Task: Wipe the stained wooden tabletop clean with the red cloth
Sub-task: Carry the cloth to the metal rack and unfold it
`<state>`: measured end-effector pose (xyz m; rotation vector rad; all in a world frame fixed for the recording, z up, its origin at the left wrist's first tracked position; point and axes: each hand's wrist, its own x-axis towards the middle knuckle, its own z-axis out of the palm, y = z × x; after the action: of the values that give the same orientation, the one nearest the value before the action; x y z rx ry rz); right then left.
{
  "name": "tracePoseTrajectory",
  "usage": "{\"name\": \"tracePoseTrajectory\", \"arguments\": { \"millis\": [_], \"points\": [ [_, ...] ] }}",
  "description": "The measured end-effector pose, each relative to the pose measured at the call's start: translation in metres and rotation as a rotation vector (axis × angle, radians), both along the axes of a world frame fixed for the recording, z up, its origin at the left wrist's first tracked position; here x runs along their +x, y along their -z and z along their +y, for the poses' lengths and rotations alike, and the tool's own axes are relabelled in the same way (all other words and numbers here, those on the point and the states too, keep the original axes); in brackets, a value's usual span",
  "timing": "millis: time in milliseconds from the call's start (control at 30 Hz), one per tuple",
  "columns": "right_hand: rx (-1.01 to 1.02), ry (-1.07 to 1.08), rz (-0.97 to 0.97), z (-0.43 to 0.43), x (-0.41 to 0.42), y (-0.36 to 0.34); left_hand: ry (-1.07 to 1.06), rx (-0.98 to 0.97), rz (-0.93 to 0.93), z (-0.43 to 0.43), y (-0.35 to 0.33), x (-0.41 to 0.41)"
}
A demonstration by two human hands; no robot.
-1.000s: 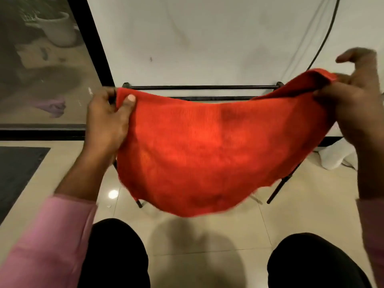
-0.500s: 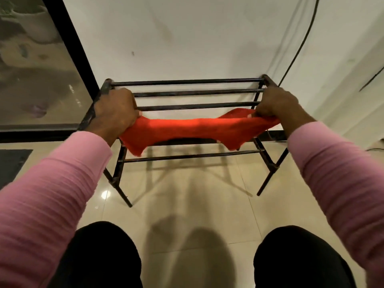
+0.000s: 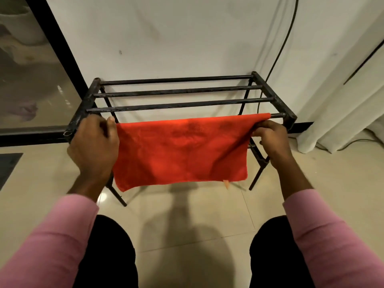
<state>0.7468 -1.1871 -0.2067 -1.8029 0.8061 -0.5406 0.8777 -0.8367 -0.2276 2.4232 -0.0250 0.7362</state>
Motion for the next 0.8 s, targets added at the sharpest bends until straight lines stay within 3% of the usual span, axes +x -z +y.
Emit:
{"name": "tracePoseTrajectory", "arguments": {
  "millis": [100,233,367,500,667,800],
  "points": [
    [0.069,0.052,-0.075,-0.011,0.005,0.001,-0.066,-0.241,0.068,-0.002,0.011,-0.010],
    [0.109,-0.042,-0.029,-0.018,0.003,0.004,-0.078,-0.470,0.118,-0.010,0.004,-0.009],
    [0.007,-0.078,-0.049,-0.020,-0.001,0.001,0.018,-0.623,0.284,-0.014,0.002,-0.007],
    [-0.241,-0.040,-0.081,-0.028,-0.001,-0.015,0.000,-0.600,0.262,-0.011,-0.001,-0.004],
    [-0.553,0.032,-0.098,-0.046,0.027,-0.055,0.029,-0.708,0.158,-0.003,-0.020,0.007],
    [-0.672,-0.067,0.118,-0.054,0.056,-0.079,0.077,-0.484,0.208,0.000,-0.043,0.019]
  ]
}}
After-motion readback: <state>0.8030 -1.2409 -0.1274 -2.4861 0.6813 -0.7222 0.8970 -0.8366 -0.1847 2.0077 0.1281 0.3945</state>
